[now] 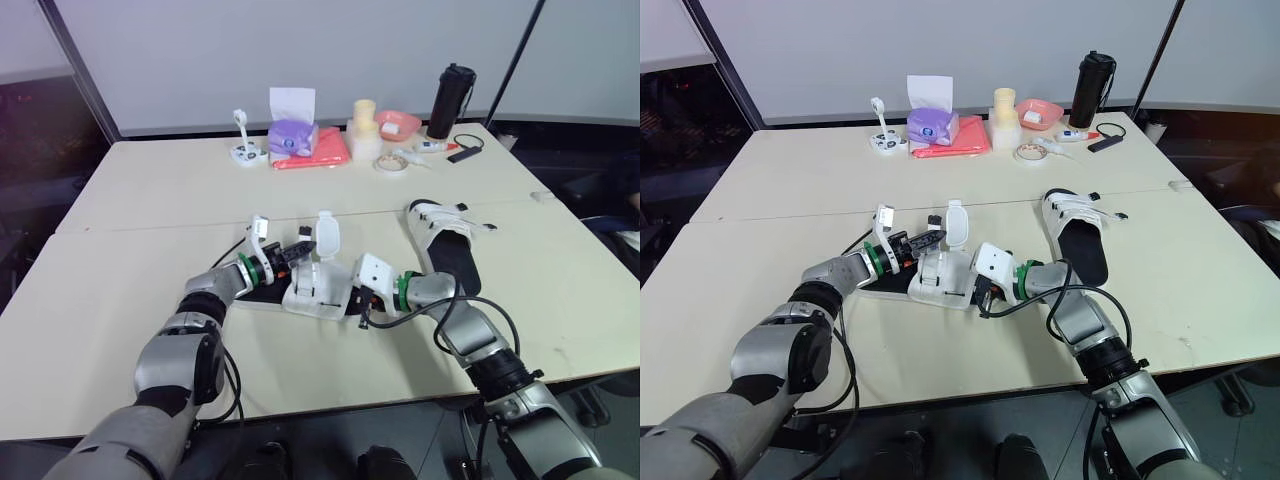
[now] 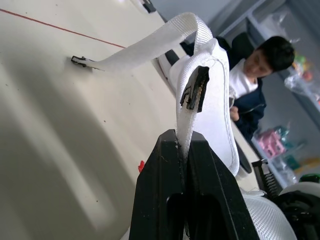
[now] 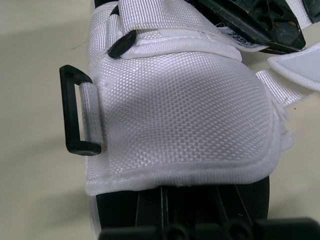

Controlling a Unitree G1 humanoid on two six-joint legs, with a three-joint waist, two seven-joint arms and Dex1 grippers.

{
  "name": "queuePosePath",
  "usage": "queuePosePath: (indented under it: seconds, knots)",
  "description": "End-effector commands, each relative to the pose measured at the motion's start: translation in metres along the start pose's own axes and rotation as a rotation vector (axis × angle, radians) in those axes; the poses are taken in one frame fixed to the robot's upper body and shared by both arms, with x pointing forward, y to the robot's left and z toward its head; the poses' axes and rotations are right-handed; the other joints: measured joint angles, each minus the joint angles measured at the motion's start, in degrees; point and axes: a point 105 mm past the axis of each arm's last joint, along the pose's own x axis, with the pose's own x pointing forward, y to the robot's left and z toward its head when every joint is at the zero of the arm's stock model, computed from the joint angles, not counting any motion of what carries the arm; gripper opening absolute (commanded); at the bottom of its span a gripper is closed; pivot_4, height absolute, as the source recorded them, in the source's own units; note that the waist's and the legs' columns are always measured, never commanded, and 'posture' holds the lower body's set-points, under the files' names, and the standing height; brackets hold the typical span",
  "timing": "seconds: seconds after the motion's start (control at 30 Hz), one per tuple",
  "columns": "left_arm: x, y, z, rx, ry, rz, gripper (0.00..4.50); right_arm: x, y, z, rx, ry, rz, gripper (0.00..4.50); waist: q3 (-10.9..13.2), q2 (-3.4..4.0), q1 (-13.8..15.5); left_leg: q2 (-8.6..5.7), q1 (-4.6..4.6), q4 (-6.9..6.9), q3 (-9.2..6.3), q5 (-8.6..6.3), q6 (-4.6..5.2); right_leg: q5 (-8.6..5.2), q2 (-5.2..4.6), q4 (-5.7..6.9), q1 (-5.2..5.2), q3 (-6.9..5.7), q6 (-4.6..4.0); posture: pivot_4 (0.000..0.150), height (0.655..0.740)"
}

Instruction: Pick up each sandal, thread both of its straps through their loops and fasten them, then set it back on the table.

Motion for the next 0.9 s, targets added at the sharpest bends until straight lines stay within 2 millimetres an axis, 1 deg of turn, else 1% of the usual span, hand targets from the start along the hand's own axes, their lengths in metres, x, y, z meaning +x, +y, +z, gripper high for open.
queuePosePath:
  seconds: [0.03,0.17,0.4,0.5,0.67,0.73,0.8,0.9]
  knots:
    - [-0.005,0.009,-0.002,0.107,0.076,0.067,0.04,0.008,0.024,-0.024,0.045,0.086,0.098,0.0,0.0,0.0,0.0,0.0,0.0,0.0,0.0,0.0,0.0,0.0,0.0,0.0,0.0,0.0,0.0,0.15,0.74]
    - [-0.008,0.011,0.001,0.134,0.079,0.072,0.04,0.009,0.024,-0.024,0.044,0.083,0.098,0.0,-0.1,-0.01,-0.1,0.0,0.01,0.01,-0.01,0.0,0.0,0.0,0.0,0.01,0.02,-0.01,0.0,0.15,0.74]
    - [-0.005,0.008,0.004,0.134,0.044,0.06,0.04,0.01,0.023,-0.023,0.041,0.079,0.098,0.0,-0.2,-0.01,-0.2,0.0,0.02,0.02,-0.02,0.0,0.0,0.0,0.0,0.03,0.02,-0.01,0.0,0.15,0.74]
    - [-0.003,0.008,0.006,0.126,0.029,0.071,0.86,0.01,0.023,-0.023,0.039,0.08,0.098,0.0,-0.2,-0.01,-0.2,0.0,0.01,0.03,-0.02,0.0,0.0,0.0,0.0,0.04,0.01,-0.01,0.0,0.15,0.74]
    - [-0.004,0.011,0.006,0.125,0.031,0.094,3.27,0.01,0.023,-0.023,0.039,0.08,0.098,0.0,-0.2,0.01,-0.2,0.0,0.05,0.07,-0.03,0.0,0.0,0.0,0.0,0.07,0.07,-0.02,0.0,0.15,0.74]
    - [-0.006,0.019,0.001,0.17,0.06,0.151,4.29,0.01,0.023,-0.023,0.038,0.081,0.099,0.0,-0.2,0.01,-0.2,0.0,0.04,0.07,-0.03,-0.01,0.01,0.0,0.0,0.06,0.05,-0.02,0.01,0.15,0.74]
    - [-0.008,0.024,-0.001,0.197,0.076,0.188,4.29,0.01,0.023,-0.023,0.038,0.081,0.099,0.0,-0.2,0.05,-0.2,0.0,0.05,0.06,-0.03,-0.01,0.01,-0.01,0.0,0.06,0.05,-0.02,0.02,0.15,0.74]
    - [-0.016,0.037,-0.002,0.239,0.097,0.28,4.29,0.01,0.024,-0.023,0.038,0.081,0.101,0.0,-0.5,0.07,-0.2,0.0,0.1,0.09,-0.03,-0.01,0.01,-0.01,0.0,0.09,0.12,-0.02,0.01,0.15,0.74]
